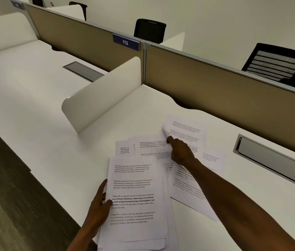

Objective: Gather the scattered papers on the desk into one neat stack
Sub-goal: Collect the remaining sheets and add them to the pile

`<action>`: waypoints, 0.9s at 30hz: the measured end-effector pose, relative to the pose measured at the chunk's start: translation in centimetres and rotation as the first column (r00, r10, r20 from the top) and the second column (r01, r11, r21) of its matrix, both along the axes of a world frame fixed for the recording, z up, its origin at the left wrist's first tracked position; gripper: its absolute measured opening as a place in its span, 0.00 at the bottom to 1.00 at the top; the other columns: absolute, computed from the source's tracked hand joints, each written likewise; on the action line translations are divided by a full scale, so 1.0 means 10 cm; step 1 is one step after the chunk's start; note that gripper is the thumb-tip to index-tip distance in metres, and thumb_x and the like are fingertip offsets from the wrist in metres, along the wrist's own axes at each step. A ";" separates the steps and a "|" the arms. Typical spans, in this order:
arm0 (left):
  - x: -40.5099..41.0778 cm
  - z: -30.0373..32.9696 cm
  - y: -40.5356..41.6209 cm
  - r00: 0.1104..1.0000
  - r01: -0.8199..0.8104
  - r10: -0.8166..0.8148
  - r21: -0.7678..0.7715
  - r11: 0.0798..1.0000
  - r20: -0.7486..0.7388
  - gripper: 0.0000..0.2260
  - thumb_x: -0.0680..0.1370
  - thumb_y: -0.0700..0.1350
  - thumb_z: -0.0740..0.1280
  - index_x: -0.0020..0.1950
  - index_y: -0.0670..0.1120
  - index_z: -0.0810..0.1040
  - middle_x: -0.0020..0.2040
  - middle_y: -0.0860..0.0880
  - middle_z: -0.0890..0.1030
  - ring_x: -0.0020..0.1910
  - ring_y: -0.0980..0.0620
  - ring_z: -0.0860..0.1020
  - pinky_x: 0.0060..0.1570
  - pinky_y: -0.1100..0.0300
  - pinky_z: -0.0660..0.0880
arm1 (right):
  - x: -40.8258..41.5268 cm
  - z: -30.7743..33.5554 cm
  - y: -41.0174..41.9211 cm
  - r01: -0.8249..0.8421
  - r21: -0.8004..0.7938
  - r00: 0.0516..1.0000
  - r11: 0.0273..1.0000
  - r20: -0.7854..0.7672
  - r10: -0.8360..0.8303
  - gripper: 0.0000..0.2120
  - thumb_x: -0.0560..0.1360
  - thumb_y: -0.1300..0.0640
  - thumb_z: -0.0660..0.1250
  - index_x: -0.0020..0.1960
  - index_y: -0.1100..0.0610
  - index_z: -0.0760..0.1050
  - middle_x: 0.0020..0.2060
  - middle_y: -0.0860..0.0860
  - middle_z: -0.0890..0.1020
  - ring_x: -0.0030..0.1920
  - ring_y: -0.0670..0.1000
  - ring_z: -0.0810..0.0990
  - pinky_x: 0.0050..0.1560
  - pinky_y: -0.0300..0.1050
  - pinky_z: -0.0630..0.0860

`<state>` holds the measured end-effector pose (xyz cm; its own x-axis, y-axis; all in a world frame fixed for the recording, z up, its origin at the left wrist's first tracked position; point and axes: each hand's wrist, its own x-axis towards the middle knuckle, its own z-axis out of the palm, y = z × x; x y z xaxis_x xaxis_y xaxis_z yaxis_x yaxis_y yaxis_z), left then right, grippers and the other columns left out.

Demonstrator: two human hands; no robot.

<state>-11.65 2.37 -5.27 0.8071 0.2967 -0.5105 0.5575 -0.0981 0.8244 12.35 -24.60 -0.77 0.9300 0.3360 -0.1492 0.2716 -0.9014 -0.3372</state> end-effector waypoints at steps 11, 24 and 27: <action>0.00 0.01 -0.04 0.997 -0.065 0.066 -0.023 0.998 0.044 0.18 0.80 0.38 0.61 0.54 0.60 0.82 0.60 0.50 0.82 0.54 0.50 0.81 0.50 0.56 0.78 | -1.48 0.06 0.48 -0.107 0.191 0.990 0.976 0.113 0.087 0.26 0.73 0.59 0.61 0.71 0.49 0.67 0.43 0.55 0.85 0.40 0.59 0.83 0.39 0.47 0.77; 0.04 -0.09 -0.05 0.999 -0.033 0.028 0.149 0.988 0.038 0.17 0.77 0.42 0.71 0.65 0.49 0.75 0.62 0.43 0.80 0.55 0.44 0.79 0.58 0.46 0.78 | -2.31 -0.25 0.60 -0.142 0.407 0.967 0.902 -0.138 0.214 0.35 0.67 0.26 0.66 0.65 0.47 0.77 0.60 0.44 0.83 0.60 0.43 0.79 0.62 0.41 0.75; 0.01 -0.10 -0.05 0.999 -0.033 0.028 0.123 0.992 0.038 0.20 0.77 0.39 0.69 0.66 0.55 0.71 0.61 0.43 0.80 0.55 0.44 0.80 0.55 0.46 0.79 | -2.02 -0.27 0.26 0.118 0.472 0.991 0.874 -0.004 -0.132 0.28 0.70 0.32 0.68 0.63 0.48 0.79 0.59 0.44 0.83 0.60 0.44 0.79 0.64 0.43 0.74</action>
<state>-11.57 1.91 -6.26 0.8141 0.3805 -0.4386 0.5315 -0.1841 0.8268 -7.82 -22.04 -3.45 0.9704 0.2404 0.0235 0.1825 -0.6658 -0.7235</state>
